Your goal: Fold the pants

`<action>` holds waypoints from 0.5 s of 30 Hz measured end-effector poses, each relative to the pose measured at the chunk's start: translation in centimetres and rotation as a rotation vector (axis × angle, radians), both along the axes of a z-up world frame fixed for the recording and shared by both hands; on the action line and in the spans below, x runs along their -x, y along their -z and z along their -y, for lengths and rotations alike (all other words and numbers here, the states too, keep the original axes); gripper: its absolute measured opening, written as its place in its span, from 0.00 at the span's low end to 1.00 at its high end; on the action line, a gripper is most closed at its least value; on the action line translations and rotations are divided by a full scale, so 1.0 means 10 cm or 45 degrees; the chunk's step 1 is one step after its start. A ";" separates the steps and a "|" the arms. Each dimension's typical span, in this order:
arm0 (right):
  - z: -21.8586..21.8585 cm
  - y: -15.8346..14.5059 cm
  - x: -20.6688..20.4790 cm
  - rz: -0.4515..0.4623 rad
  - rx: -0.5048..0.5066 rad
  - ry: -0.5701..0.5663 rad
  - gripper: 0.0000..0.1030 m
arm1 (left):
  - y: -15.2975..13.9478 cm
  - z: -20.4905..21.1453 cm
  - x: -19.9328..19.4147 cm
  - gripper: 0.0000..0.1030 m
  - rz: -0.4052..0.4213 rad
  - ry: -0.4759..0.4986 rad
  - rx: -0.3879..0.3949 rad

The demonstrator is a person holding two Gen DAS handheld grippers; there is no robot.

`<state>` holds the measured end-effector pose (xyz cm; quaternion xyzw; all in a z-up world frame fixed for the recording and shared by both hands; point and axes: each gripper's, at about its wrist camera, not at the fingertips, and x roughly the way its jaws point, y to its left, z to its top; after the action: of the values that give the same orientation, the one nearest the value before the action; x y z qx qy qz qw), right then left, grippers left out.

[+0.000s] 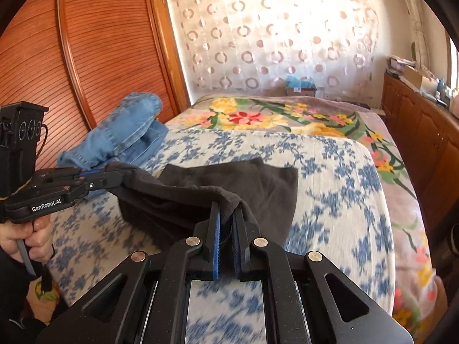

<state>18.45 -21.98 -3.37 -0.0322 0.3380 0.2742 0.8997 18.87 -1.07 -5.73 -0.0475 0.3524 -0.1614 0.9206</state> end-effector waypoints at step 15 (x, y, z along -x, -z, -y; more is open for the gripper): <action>-0.10 0.16 -0.75 -0.019 0.006 0.013 0.11 | 0.13 -0.01 -0.65 0.08 -0.040 -0.044 -0.050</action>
<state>25.92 -20.98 -4.93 -0.0304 0.3457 0.2692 0.8984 25.37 -1.02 -7.06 -0.0379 0.3690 -0.1376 0.9184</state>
